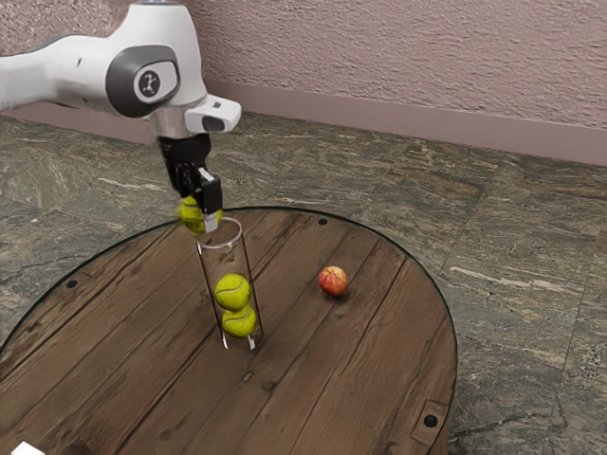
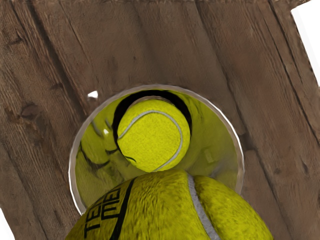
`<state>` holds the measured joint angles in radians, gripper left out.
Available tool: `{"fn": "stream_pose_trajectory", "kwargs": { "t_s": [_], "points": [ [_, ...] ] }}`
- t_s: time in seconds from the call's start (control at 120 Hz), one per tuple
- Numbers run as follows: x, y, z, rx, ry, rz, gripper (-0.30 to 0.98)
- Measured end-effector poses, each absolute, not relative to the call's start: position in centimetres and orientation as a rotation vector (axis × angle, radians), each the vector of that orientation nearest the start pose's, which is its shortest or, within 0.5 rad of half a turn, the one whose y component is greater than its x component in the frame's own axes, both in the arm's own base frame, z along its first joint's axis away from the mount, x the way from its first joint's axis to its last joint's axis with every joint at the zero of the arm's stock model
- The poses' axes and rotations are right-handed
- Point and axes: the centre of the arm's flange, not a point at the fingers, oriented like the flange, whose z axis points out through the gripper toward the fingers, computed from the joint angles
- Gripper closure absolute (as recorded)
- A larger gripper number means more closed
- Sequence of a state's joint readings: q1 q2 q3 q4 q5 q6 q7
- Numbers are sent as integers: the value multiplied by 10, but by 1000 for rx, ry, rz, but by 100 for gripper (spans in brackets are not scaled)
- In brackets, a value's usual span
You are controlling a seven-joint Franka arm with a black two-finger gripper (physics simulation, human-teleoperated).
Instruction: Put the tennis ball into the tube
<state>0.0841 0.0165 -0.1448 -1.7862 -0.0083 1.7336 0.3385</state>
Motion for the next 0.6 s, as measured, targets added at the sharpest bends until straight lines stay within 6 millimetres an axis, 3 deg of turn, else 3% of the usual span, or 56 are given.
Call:
{"fn": "stream_pose_trajectory", "kwargs": {
  "t_s": [0.267,0.6],
  "points": [
    [577,-49,515,-3117,662,118,40],
    [580,-44,506,-3118,658,143,37]
  ]
}}
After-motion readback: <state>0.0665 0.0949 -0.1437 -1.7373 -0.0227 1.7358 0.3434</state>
